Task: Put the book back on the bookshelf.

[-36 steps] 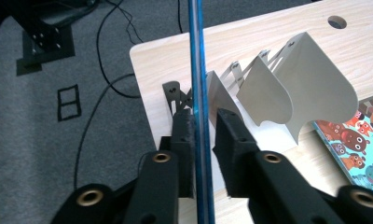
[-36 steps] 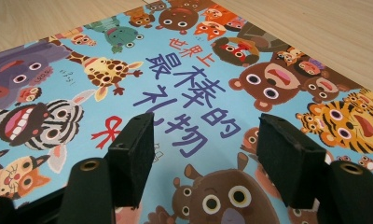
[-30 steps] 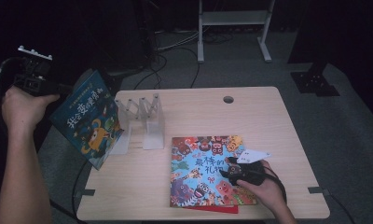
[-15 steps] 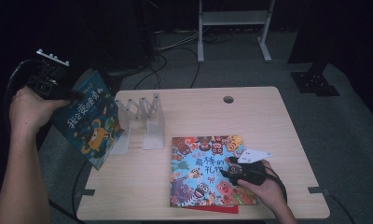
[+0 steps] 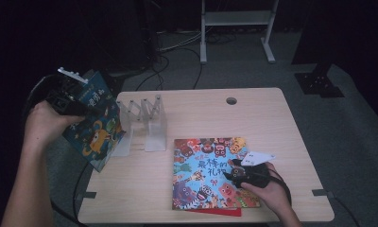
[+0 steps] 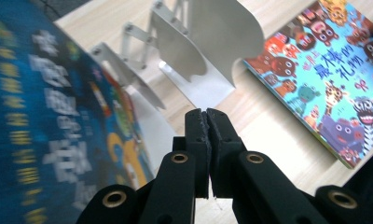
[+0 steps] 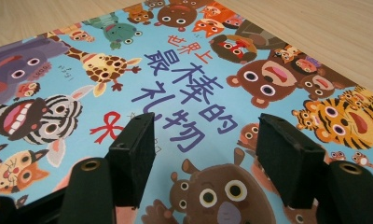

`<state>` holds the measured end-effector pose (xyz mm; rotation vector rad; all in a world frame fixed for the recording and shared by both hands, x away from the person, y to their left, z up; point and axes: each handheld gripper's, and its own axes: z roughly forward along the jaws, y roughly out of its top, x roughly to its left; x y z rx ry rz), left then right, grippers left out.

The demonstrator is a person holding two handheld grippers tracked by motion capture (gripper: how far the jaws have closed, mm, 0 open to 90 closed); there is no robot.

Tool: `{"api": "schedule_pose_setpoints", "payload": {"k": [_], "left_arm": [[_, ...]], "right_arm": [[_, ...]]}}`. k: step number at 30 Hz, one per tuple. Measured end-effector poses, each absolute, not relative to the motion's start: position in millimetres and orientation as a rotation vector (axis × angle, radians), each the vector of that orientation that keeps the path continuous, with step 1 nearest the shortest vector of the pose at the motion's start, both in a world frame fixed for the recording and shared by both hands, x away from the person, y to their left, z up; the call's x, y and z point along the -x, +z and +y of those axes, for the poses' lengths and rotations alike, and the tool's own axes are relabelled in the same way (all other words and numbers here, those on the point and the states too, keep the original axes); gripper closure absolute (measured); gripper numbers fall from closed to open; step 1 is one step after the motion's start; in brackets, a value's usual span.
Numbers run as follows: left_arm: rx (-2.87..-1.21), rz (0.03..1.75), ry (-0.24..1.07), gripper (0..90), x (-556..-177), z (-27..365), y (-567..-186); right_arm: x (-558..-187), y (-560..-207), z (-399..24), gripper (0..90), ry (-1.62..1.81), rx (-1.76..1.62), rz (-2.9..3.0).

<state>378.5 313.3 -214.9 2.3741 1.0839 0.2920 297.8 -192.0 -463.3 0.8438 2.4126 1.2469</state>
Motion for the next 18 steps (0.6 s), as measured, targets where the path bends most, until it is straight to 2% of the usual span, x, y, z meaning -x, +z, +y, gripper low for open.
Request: {"api": "schedule_pose_setpoints", "payload": {"k": [7,11,17,18], "left_arm": [[-2.383,0.994,0.248,80.5,-367.6,292.2,-239.1],[-2.383,0.962,0.229,77.0,-361.4,283.1,-253.9],[-2.370,0.933,0.202,69.3,-356.6,273.5,-281.0],[-2.367,0.922,0.200,65.7,-355.6,271.9,-285.9]], "right_arm": [[-298.6,-463.0,-192.2,36.1,1.227,-0.858,2.410],[-300.3,-464.0,-193.5,32.5,1.203,-0.867,2.431],[-298.9,-466.7,-194.9,34.3,1.165,-0.888,2.427],[-298.1,-465.9,-196.5,33.7,1.172,-0.896,2.424]]}}
